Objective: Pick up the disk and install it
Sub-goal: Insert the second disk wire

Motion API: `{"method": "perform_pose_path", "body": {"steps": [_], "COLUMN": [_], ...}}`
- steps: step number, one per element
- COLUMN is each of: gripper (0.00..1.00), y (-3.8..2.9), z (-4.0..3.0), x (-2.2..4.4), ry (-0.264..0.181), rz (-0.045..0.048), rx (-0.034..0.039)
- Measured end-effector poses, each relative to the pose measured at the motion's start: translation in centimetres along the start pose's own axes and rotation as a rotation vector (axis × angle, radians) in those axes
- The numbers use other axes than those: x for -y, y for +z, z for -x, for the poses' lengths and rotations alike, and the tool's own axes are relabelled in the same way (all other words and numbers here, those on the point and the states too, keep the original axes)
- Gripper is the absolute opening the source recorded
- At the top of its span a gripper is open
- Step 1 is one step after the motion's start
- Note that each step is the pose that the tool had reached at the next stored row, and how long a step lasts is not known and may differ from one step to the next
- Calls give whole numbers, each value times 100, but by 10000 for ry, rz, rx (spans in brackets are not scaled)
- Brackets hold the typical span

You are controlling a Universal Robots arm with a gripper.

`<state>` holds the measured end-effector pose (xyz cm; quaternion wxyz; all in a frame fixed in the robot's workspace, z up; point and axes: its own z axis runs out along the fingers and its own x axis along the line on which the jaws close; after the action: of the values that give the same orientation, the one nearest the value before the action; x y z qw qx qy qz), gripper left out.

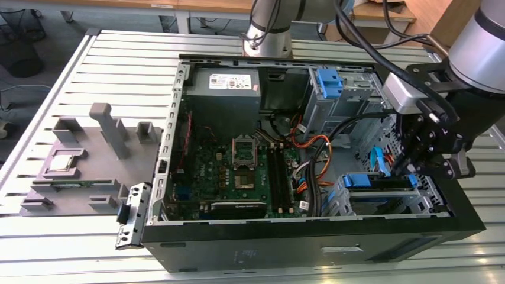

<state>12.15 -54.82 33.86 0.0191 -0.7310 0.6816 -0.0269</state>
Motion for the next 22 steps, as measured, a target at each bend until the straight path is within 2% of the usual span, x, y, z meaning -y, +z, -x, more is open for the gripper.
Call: {"method": "perform_pose_path", "body": {"steps": [7, 11, 15, 22], "gripper": [17, 17, 17, 17], "y": [16, 24, 33, 35], "z": [-22, -22, -22, -18], "x": [-43, -44, -45, -45], "ry": [-51, -38, 289, 311], "rz": [-109, -113, -109, -109], "rx": [-4, -3, -29, -26]}}
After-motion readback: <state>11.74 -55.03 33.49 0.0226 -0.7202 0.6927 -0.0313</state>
